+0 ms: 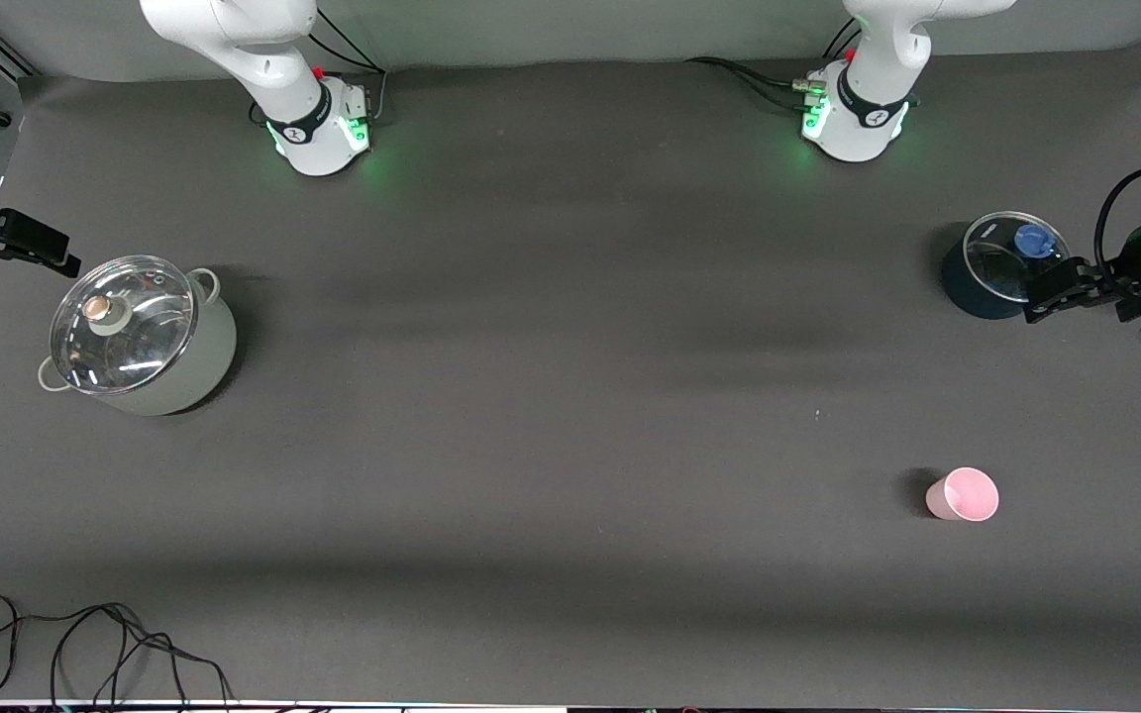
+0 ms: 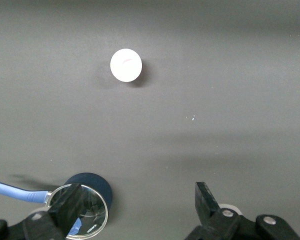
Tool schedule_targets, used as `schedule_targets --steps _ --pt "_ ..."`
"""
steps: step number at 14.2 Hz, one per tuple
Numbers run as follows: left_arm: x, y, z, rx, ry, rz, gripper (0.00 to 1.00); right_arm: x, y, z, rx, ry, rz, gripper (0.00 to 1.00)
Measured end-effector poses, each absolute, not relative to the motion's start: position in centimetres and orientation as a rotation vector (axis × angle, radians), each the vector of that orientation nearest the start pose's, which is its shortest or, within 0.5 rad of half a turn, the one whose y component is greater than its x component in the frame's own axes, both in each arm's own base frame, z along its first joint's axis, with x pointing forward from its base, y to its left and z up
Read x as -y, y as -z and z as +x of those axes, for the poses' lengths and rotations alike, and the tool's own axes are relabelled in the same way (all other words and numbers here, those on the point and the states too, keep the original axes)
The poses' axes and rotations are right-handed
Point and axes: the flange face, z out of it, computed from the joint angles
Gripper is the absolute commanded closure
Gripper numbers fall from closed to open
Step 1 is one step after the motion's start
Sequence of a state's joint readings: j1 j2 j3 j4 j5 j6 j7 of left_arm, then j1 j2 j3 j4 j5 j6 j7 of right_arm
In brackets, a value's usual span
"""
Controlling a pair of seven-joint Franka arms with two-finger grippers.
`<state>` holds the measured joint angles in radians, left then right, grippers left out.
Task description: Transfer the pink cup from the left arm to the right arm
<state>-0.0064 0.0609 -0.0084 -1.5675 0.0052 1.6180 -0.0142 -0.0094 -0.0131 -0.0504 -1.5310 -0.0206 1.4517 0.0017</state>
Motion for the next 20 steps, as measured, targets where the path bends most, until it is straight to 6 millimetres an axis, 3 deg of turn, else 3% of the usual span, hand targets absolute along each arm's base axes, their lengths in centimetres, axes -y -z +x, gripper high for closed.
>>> schedule_targets --steps 4,7,9,13,18,20 --pt "0.5 -59.7 57.8 -0.003 0.005 -3.137 0.00 3.4 -64.0 53.7 -0.097 -0.105 -3.156 0.00" --pt "-0.6 -60.1 58.2 -0.135 0.065 -3.132 0.00 3.4 -64.0 53.7 -0.098 -0.106 -3.156 0.00" --pt "-3.5 -60.3 58.5 -0.257 0.124 -3.158 0.00 3.4 -64.0 53.7 -0.098 -0.106 -3.156 0.00" --pt "-12.0 -58.7 59.4 -0.573 0.246 -3.266 0.00 3.4 -64.0 53.8 -0.098 -0.106 -3.156 0.00" --pt "-21.1 -52.7 60.3 -0.947 0.511 -3.360 0.00 3.5 -62.2 54.7 -0.100 -0.156 -3.155 0.00" --pt "-23.5 -49.4 60.6 -1.048 0.633 -3.389 0.00 3.5 -62.1 54.9 -0.101 -0.161 -3.155 0.00"
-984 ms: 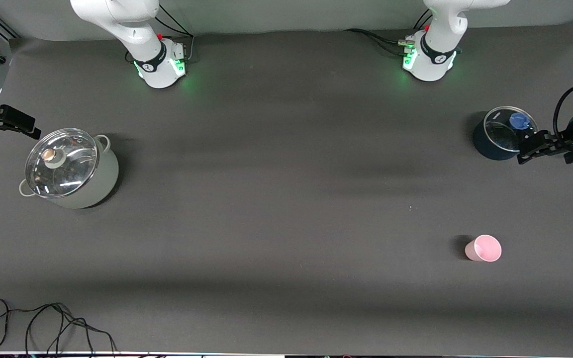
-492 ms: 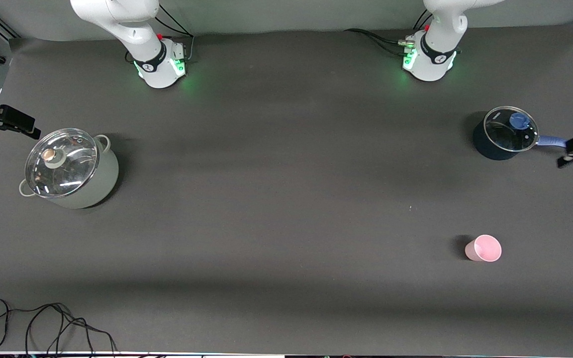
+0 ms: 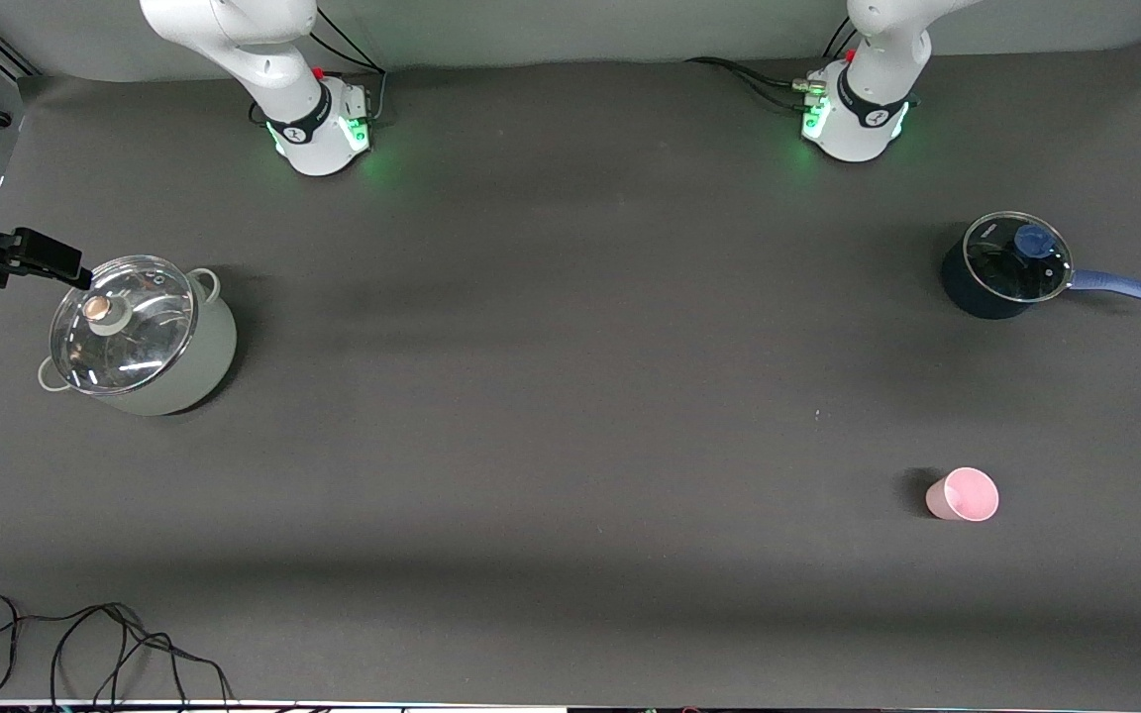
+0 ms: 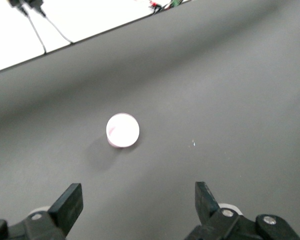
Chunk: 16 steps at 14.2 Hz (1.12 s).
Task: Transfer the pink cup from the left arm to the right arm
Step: 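Move the left gripper down toward the pink cup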
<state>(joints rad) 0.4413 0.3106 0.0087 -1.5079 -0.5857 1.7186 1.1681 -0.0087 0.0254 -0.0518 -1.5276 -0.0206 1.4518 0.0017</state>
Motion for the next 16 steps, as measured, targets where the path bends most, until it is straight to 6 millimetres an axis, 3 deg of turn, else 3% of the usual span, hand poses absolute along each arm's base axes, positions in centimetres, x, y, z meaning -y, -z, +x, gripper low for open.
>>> schedule_targets --steps 7,12,16 --pt "-25.7 -34.5 63.2 -1.559 1.033 -3.248 0.00 3.7 -61.7 55.1 -0.106 -0.172 -3.154 0.00" --pt "-28.7 -24.8 62.7 -1.732 1.412 -2.981 0.00 3.7 -61.7 55.1 -0.106 -0.173 -3.154 0.00" --pt "-29.3 -17.6 61.7 -1.768 1.686 -2.786 0.00 3.7 -61.5 55.1 -0.106 -0.176 -3.154 0.00"
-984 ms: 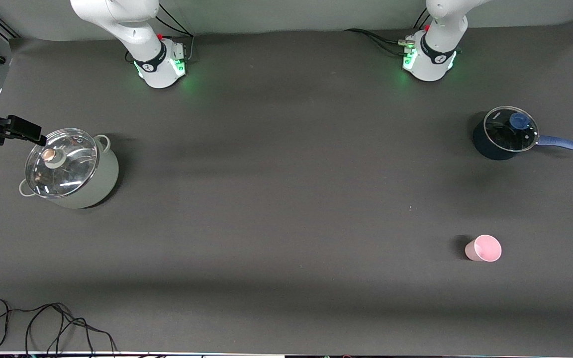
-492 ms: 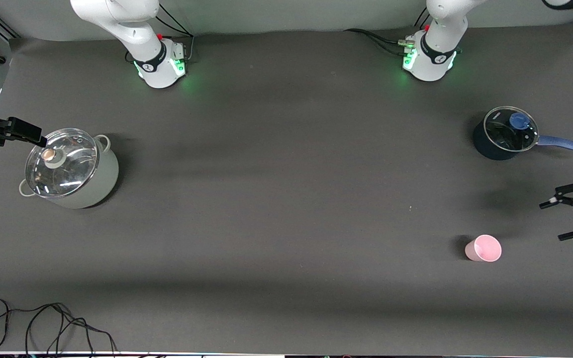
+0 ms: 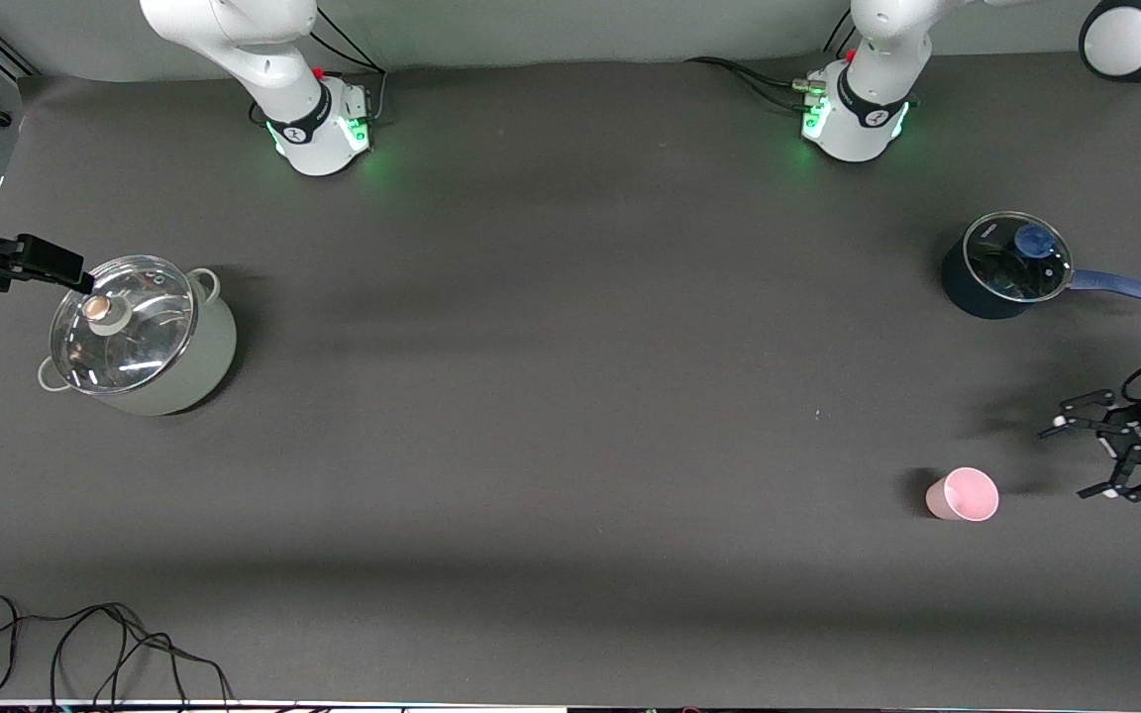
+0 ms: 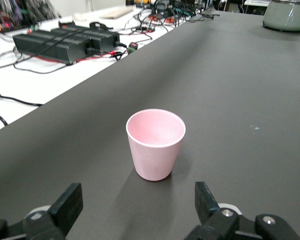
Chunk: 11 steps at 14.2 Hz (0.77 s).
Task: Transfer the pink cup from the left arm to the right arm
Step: 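Move the left gripper down toward the pink cup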
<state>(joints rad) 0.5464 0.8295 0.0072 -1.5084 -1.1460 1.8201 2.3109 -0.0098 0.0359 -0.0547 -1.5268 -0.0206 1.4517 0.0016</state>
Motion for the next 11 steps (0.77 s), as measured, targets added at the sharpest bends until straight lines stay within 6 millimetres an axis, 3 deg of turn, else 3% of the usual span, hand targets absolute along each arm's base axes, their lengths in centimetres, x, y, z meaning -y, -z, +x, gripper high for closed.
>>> schedule_targets --steps 5,11 --pt "-29.0 -12.7 60.9 1.233 -1.298 1.884 0.00 3.7 -61.5 55.2 -0.106 -0.178 -3.154 0.00" --pt "-28.2 -8.6 59.9 1.149 -1.303 1.879 0.00 3.7 -61.4 55.2 -0.106 -0.180 -3.154 0.00"
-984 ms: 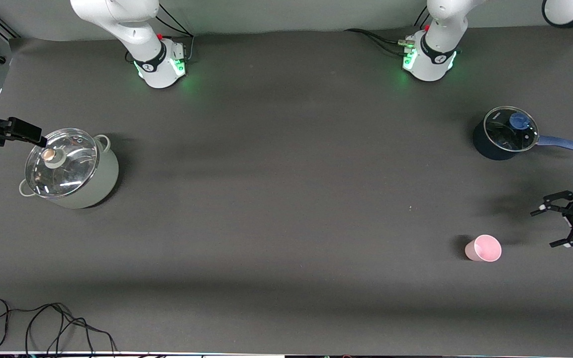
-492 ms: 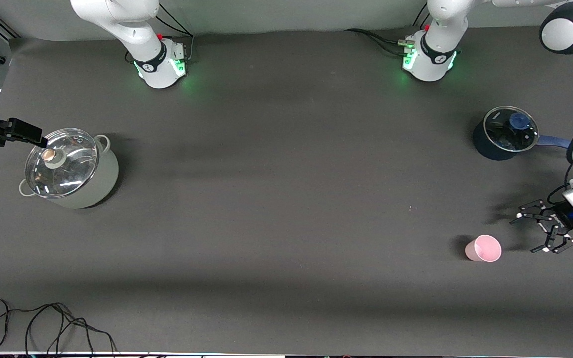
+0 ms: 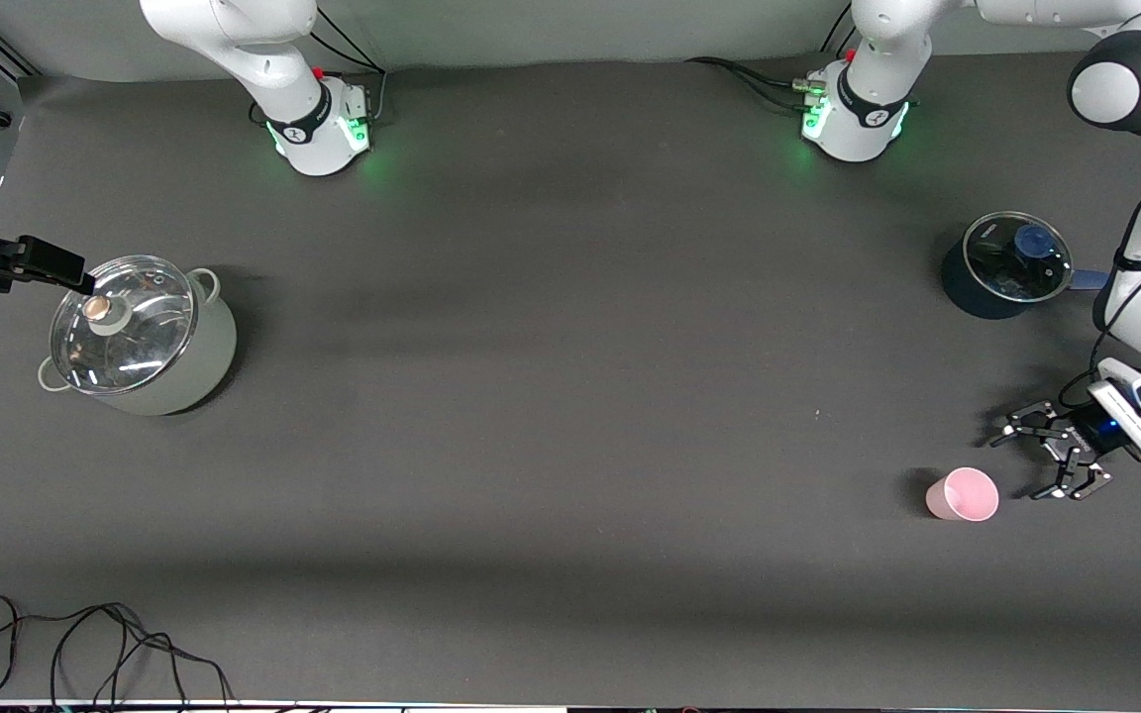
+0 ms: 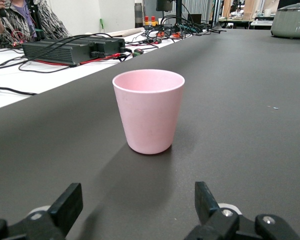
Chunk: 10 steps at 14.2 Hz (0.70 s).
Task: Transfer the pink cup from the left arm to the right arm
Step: 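Move the left gripper down toward the pink cup, then close the left gripper around the pink cup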
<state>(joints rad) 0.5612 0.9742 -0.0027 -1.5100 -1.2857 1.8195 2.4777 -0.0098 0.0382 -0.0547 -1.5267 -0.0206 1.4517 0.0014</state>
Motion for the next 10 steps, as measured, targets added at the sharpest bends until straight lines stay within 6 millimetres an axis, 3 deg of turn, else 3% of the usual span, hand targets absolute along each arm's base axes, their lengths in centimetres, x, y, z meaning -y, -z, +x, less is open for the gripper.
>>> schedule_targets --steps 10 --pt "-22.7 -7.6 62.2 1.107 -1.336 1.795 0.00 3.7 -61.4 55.2 -0.106 -0.181 -3.154 0.00"
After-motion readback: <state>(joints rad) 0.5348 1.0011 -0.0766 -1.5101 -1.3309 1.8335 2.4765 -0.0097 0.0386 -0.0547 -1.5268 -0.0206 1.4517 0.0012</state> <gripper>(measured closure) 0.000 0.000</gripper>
